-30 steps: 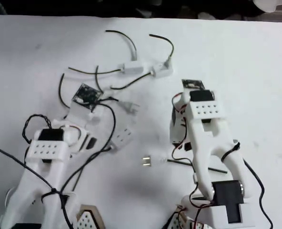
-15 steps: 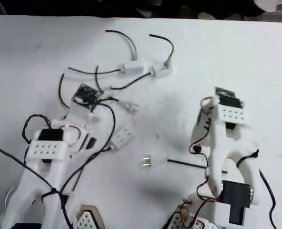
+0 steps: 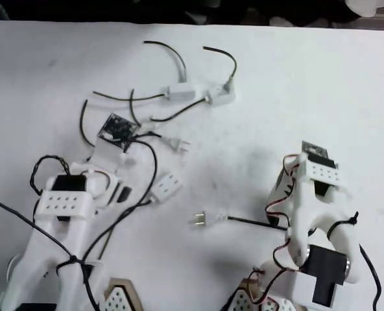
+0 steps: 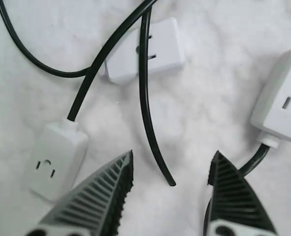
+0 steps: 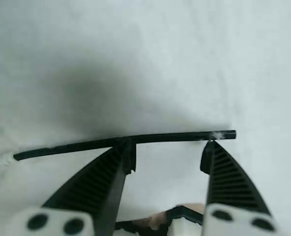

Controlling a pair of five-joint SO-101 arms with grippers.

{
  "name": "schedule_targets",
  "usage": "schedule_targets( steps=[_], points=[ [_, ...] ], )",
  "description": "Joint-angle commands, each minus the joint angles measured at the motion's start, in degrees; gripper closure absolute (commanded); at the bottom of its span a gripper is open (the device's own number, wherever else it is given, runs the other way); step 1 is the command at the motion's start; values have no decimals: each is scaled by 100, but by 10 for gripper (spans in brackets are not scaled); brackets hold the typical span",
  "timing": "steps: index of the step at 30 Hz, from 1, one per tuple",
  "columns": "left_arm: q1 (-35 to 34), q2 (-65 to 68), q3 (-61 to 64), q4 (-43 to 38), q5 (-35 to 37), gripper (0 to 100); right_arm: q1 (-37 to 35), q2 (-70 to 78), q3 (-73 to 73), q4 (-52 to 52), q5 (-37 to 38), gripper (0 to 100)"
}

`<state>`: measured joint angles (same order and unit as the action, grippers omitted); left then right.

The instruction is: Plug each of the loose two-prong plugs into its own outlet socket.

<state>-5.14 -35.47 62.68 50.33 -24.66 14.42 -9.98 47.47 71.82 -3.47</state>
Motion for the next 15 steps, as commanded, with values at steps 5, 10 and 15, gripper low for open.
schedule_targets(
  steps=[5,10,15],
  points=[
    [-40,-171,-9,-79,9,744,66,-163,448,-963,9,777],
    [-40,-171,-9,-79,9,745,66,-163,624,-1297,9,779],
    [-40,-171,-9,-79,9,746,22,-171,589,-1358,0,779]
  ],
)
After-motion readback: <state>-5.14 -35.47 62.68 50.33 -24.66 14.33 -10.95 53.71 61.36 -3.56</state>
